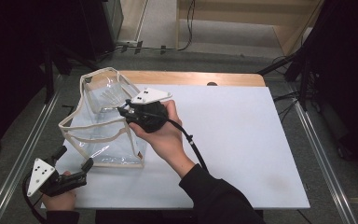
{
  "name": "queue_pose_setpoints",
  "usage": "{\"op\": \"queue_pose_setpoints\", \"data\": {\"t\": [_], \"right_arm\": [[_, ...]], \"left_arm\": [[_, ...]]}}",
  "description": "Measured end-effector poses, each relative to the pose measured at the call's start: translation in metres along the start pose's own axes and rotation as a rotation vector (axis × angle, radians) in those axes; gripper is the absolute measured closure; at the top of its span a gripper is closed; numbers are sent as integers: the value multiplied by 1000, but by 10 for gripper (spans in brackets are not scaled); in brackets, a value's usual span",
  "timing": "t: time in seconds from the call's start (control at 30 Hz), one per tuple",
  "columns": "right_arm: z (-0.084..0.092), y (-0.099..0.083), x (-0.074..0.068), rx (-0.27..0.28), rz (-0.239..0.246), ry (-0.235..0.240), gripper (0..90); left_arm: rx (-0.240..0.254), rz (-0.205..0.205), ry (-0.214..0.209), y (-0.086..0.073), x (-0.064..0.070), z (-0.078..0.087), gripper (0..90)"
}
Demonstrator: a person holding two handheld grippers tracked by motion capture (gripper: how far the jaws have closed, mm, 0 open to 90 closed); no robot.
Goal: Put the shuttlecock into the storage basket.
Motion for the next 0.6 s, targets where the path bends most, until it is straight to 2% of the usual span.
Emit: {"op": "queue_pose_setpoints", "data": {"t": [0.07, 0.23, 0.37, 0.6], "right_arm": [[0, 0, 0, 0, -6, 11, 615], [3, 2, -1, 15, -24, 31, 480], [7, 3, 0, 22, -29, 33, 446], [18, 4, 5, 48, -44, 19, 243]], "left_arm": [[0, -1, 0, 0, 0, 0, 0], [-1, -1, 1, 0, 0, 0, 0], [0, 0, 0, 0, 0, 0, 0], [0, 0, 0, 0, 0, 0, 0]]}}
Point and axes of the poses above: each handheld gripper's, and its own axes: z roughly backward along the jaws, y roughly out of its top, x roughly to its right, the point moved 10 cm from there along -z, roughly forward along the jaws, and after that the axes turned 14 degrees about -x, right-handed, at the moved point
